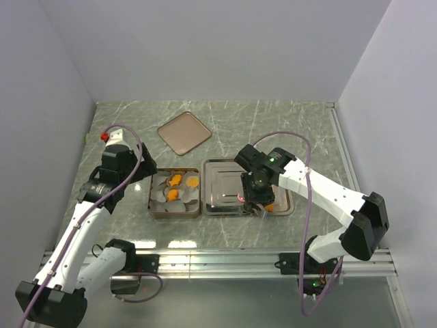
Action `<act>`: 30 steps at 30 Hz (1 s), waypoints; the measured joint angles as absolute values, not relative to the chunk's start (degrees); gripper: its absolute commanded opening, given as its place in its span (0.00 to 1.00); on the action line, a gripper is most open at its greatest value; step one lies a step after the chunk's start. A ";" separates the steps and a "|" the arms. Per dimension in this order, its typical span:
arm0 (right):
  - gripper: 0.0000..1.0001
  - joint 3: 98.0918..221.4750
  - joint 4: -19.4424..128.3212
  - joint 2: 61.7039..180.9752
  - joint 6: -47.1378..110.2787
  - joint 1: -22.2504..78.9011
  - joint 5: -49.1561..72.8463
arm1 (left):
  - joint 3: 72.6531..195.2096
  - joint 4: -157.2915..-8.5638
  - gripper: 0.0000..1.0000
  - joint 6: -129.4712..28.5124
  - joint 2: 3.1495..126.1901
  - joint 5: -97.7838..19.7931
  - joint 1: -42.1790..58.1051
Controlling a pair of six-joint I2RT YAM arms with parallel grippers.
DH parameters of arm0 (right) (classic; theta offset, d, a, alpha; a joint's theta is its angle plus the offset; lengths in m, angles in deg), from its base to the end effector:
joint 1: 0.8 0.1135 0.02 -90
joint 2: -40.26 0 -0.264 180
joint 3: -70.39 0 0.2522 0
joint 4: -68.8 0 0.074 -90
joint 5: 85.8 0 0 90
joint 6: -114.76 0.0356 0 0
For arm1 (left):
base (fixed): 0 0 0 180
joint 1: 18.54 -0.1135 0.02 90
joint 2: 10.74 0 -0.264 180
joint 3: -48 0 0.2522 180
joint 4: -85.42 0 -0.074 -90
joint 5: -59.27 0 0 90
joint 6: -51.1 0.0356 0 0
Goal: Pack the cookies
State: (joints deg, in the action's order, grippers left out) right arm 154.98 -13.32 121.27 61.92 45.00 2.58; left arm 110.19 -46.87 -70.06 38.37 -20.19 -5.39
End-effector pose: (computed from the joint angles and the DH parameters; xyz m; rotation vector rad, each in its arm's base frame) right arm 0.1766 0.1801 0.2826 -0.2194 2.9604 0.1659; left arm 0.1792 -0.0352 0.3082 -0.4436 2.1281 -0.2441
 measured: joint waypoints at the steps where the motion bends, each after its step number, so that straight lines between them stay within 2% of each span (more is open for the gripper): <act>1: 0.50 154.98 -13.13 121.64 61.75 44.96 2.58 | 110.19 -46.87 0.96 -70.08 38.37 -20.10 -5.26; 30: 0.53 158.45 -11.22 129.23 59.17 45.39 3.06 | 110.19 -46.69 0.96 -70.10 38.39 -19.05 -4.80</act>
